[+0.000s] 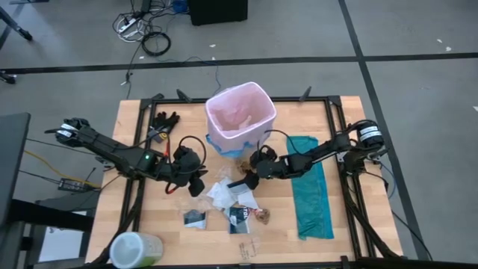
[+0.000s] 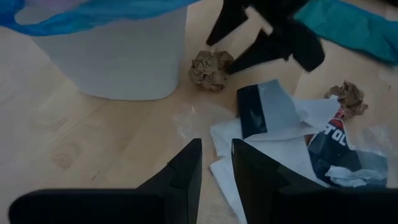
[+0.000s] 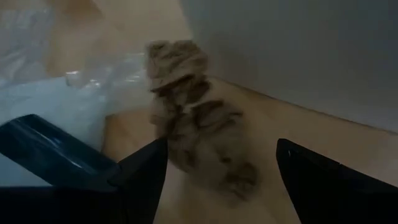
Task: Place trash/remove bag and relplace
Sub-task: Put the brown paper into the white trash bin
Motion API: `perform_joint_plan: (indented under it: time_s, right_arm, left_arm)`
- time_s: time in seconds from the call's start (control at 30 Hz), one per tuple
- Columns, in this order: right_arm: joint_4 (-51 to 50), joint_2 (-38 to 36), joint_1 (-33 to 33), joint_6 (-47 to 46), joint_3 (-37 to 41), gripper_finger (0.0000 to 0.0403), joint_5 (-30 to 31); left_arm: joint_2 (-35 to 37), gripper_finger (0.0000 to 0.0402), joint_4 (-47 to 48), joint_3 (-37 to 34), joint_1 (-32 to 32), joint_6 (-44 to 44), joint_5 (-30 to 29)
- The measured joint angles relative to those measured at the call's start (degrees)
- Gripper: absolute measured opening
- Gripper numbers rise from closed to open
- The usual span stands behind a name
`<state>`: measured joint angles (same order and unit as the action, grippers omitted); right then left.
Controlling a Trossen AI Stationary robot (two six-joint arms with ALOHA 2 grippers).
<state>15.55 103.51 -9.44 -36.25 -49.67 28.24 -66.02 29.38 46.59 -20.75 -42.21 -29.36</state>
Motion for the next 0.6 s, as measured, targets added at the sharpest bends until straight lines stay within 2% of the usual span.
perform_joint_plan:
  time_s: [0.13, 0.2, 0.27, 0.4, 0.43, 0.6]
  right_arm:
    - [0.1, 1.6, -0.1, -1.6, 0.0, 0.0284, 0.0]
    - [-1.5, 2.2, 0.1, -5.4, 0.0, 0.0261, 0.1]
    - [-2.8, 2.2, 0.2, -8.6, 0.0, 0.0213, 0.3]
    - [-2.7, 1.9, -0.2, -10.7, 0.0, 0.0057, -0.6]
    - [-1.5, 1.8, -0.4, -10.6, 0.0, 0.0029, -1.8]
    - [-0.1, 0.4, -2.2, -13.7, -0.1, 0.0005, -4.9]
  left_arm:
    - [0.0, 0.0096, -0.3, 0.0, 0.0, -0.1, 0.0]
    - [0.0, 0.0096, -0.5, 0.0, 0.0, 0.0, 0.0]
    - [0.0, 0.0096, -0.2, 0.0, 0.0, 0.0, 0.0]
    - [0.0, 0.0096, -0.4, 0.0, 0.0, 0.1, -0.4]
    - [0.0, 0.0096, -0.3, 0.0, 0.0, 0.1, -0.5]
    - [0.0, 0.0096, -0.3, 0.0, 0.0, 0.2, -0.7]
